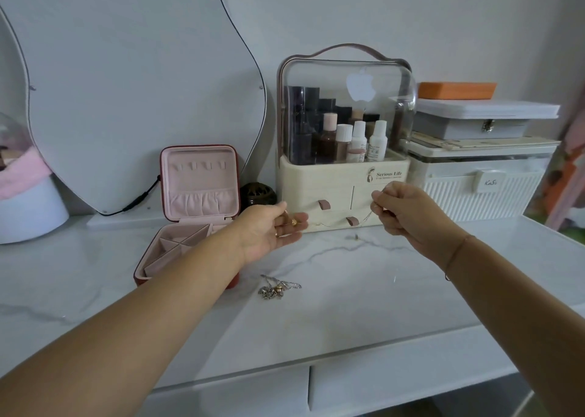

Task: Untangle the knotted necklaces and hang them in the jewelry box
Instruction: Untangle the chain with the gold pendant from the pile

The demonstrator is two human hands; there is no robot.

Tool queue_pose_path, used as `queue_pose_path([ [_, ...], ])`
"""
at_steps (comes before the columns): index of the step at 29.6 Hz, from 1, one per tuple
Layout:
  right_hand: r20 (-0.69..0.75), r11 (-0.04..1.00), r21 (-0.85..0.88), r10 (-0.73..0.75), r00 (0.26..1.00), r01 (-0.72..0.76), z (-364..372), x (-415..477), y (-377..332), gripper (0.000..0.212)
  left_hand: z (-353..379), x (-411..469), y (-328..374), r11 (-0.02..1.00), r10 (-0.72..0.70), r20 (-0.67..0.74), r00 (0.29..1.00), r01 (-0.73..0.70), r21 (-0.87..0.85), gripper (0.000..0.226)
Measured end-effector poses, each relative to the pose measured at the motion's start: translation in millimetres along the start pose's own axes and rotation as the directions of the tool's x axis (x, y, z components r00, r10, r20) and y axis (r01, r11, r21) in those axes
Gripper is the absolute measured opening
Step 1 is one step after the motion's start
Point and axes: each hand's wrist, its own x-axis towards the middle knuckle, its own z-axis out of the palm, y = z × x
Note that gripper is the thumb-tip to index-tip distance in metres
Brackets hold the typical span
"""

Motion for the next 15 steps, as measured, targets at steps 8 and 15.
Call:
queue_pose_path([
  [8,0.098,0.998,0.045,0.03,0.995,-0.035,2.7,-3.9,0.8,0.034,3.9,1.2,-4.8,0.947,-0.039,-0.035,0.999,0.025,-0.32,0.032],
  [15,0.237,0.998,0.03,-0.057,0.97,0.051,13.7,-1.4,-17.3,0.034,14.3,-1.1,-12.7,0.969,0.014,0.058,0.998,-0.028,0.244,0.02],
])
